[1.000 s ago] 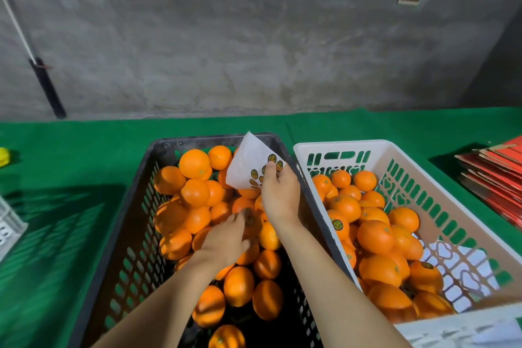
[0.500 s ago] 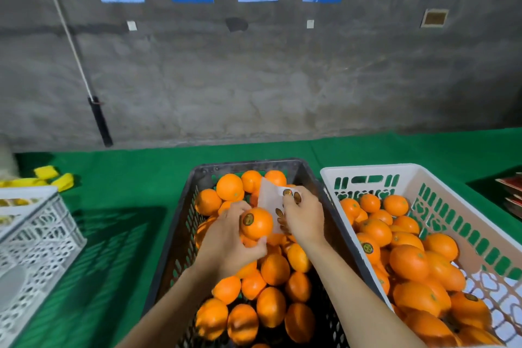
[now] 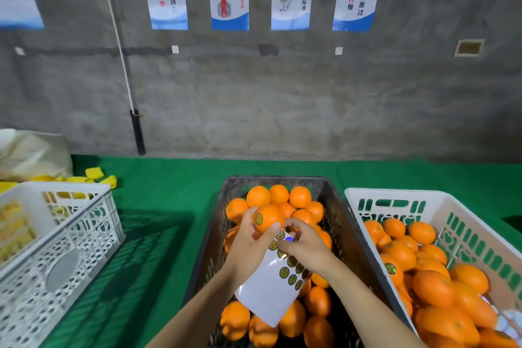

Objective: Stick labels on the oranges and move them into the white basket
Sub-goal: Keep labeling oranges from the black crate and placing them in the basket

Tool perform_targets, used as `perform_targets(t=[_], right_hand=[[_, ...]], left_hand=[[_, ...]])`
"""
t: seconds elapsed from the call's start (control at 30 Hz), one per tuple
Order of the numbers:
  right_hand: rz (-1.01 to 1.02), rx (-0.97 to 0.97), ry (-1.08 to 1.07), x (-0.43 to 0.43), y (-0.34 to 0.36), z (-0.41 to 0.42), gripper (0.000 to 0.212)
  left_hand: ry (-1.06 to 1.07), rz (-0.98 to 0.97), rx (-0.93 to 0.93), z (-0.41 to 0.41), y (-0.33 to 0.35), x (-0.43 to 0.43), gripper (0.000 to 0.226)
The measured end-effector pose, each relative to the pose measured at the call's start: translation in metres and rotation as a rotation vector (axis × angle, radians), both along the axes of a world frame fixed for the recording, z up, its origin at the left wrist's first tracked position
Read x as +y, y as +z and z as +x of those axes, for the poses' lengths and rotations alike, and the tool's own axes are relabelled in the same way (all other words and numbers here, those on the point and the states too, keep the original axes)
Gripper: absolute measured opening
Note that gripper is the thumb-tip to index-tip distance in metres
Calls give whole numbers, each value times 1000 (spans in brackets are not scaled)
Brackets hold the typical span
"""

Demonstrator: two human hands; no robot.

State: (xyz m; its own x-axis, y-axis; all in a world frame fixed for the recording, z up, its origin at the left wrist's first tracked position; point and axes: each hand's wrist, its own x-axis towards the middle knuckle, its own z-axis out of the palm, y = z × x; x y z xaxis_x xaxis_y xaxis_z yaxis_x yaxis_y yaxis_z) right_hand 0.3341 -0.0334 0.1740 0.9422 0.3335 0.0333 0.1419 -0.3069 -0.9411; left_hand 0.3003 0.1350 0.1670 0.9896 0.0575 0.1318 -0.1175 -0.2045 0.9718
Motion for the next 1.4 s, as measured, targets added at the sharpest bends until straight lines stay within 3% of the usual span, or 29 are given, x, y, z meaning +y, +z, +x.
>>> perform_targets(t=[0.2,0.33,0.43,0.5,0.6,0.7,0.8,0.9,1.0,1.1,1.17,1.23,1.3,1.4], right_hand=[[64,29,65,7,-6,-1,65],[-103,-122,104,5,-10,-3,83],[-93,-173,81,2,-9,-1,68],[-26,-178,37,1,-8,0,49],[161,-91,-262,-3,-1,5,36],[468,125,-560,-15,11,12,41],[895,267,-603,-33,23,17,64],[1175,290,-609,-48,24,20,80],[1281,310,-732,-53,22,21,84],[1303,290,-810,-52,23,21,70],[1284,277,-846,-49,26,22,63],[1133,244,-849,-43,27,20,50],[779,93,-800,-31,27,15,25],[193,-331,-563,-10,20,1,4]], left_hand=[[10,100,-24,1,-9,0,65],[3,152,-3,0,-9,1,49],[-32,156,12,-2,-6,0,57],[-17,187,19,-3,-3,-1,51],[85,319,53,-2,0,2,52],[129,366,71,-3,2,4,62],[147,297,70,0,7,3,58],[216,203,50,3,9,2,56],[270,139,65,5,10,0,45],[247,16,90,5,12,-2,41],[238,-62,113,3,14,-3,40],[241,-97,116,0,15,-4,40],[236,-111,129,-1,16,-4,41],[243,-120,157,-1,17,-5,43]])
